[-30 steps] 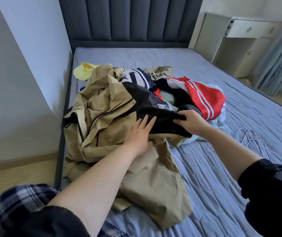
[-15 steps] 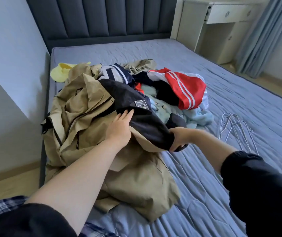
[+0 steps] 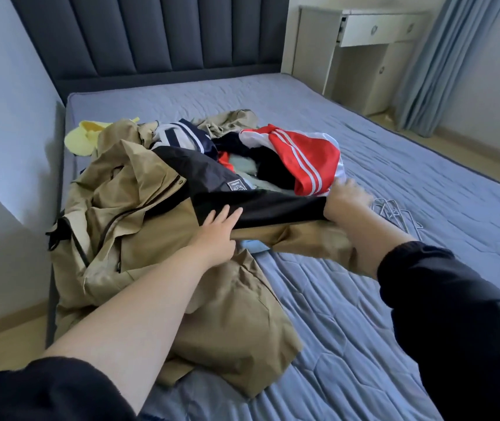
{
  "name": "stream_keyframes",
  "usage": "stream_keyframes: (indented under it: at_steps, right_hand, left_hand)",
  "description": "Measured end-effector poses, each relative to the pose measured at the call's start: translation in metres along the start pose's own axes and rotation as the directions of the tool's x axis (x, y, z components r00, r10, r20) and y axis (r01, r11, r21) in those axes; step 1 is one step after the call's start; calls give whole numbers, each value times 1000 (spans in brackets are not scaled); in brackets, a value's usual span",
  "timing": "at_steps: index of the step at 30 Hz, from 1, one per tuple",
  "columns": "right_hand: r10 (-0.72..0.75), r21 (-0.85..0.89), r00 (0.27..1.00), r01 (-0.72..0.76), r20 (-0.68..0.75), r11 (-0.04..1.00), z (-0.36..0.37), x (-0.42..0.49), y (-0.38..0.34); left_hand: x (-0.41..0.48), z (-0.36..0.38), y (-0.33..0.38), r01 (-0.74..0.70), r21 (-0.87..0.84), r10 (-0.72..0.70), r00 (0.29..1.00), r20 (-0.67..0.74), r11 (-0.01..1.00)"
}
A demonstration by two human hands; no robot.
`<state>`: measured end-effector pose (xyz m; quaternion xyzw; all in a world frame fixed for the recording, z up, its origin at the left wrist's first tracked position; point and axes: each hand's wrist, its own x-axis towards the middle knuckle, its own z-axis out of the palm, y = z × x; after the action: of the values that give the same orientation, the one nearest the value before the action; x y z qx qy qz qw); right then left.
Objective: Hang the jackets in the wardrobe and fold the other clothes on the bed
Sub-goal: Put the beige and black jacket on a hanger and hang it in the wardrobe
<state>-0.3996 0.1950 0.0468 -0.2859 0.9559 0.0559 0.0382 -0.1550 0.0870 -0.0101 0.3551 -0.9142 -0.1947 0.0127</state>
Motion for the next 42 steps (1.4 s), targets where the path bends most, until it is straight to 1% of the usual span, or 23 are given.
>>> stream_keyframes:
  at_steps: [2, 4, 7, 10, 12, 14, 16, 18, 21, 22, 24, 25, 27, 28, 30, 31, 32, 33, 34, 35, 36, 38, 42]
  right_hand:
    - [-212, -127, 967, 195, -138, 972, 12, -8, -16]
    - [-417, -51, 869, 419, -265, 907, 27, -19, -41]
    - [-597, 69, 730, 651, -333, 756, 44, -43, -89]
    - [-694, 68, 603, 772, -393, 632, 53, -61, -129]
    - [-744, -16, 504, 823, -438, 567, 54, -70, -153]
    - [-802, -84, 428, 861, -416, 502, 54, -77, -177]
    - [-837, -82, 413, 879, -360, 469, 56, -85, -202]
    - [-847, -58, 433, 881, -308, 470, 58, -94, -228]
    - [-872, 8, 445, 891, -206, 453, 63, -105, -263]
    - [-883, 43, 447, 894, -147, 445, 67, -109, -273]
    - [-890, 118, 455, 884, 1, 452, 72, -114, -291]
    - [-888, 148, 457, 876, 54, 459, 75, -116, -298]
    - [-873, 236, 485, 844, 45, 482, 77, -121, -312]
    - [-846, 318, 534, 802, -1, 506, 77, -122, -319]
    - [-692, 505, 716, 631, -89, 589, 75, -122, -330]
    - [-572, 603, 818, 488, -63, 631, 73, -121, -334]
    - [-448, 718, 893, 284, 43, 636, 72, -119, -337]
    - [-362, 816, 904, 24, 229, 578, 70, -120, -339]
    - [-341, 849, 843, -225, 415, 478, 68, -122, -339]
    - [-359, 835, 775, -375, 521, 403, 68, -123, -339]
    - [-388, 824, 733, -434, 558, 365, 70, -124, -339]
    - [-428, 837, 722, -429, 543, 339, 74, -125, -344]
    - [-429, 870, 759, -385, 489, 309, 54, -118, -361]
  left_hand:
    - [-2, 1, -5, -5, 18, 5, 1000, -2, 1000]
    - [-5, 3, -14, -13, 13, 13, 1000, -21, 1000]
    - [-15, 5, -37, 18, 17, -17, 997, -80, 1000]
    - [-31, 3, -74, 97, 92, -83, 987, -141, 991]
    - [-45, -1, -101, 179, 94, -161, 973, -168, 979]
    - [-58, -5, -127, 235, 90, -205, 944, -257, 968]
    - [-71, -9, -147, 296, 79, -238, 878, -416, 952]
    - [-81, -13, -167, 392, -14, -333, 763, -554, 920]
    - [-93, -10, -197, 466, -327, -567, 625, -537, 822]
    - [-98, -6, -206, 430, -452, -620, 624, -477, 781]
    - [-105, 4, -219, 341, -640, -640, 701, -316, 689]
    - [-107, 6, -222, 327, -677, -623, 741, -250, 660]
    - [-103, 4, -226, 305, -706, -601, 770, -212, 640]
    - [-99, -1, -226, 281, -728, -598, 772, -216, 626]
    - [-94, -11, -225, 218, -801, -609, 763, -216, 558]
    - [-92, -15, -226, 188, -840, -621, 756, -208, 510]
    - [-90, -19, -228, 164, -869, -641, 740, -204, 466]
    - [-88, -21, -230, 151, -892, -668, 717, -198, 427]
    - [-86, -24, -231, 145, -906, -693, 695, -192, 397]
    - [-83, -24, -233, 145, -914, -717, 670, -191, 379]
    - [-82, -25, -234, 144, -916, -733, 651, -197, 374]
    - [-79, -26, -233, 113, -909, -721, 651, -237, 401]
    - [-82, -32, -229, 45, -919, -620, 751, -228, 392]
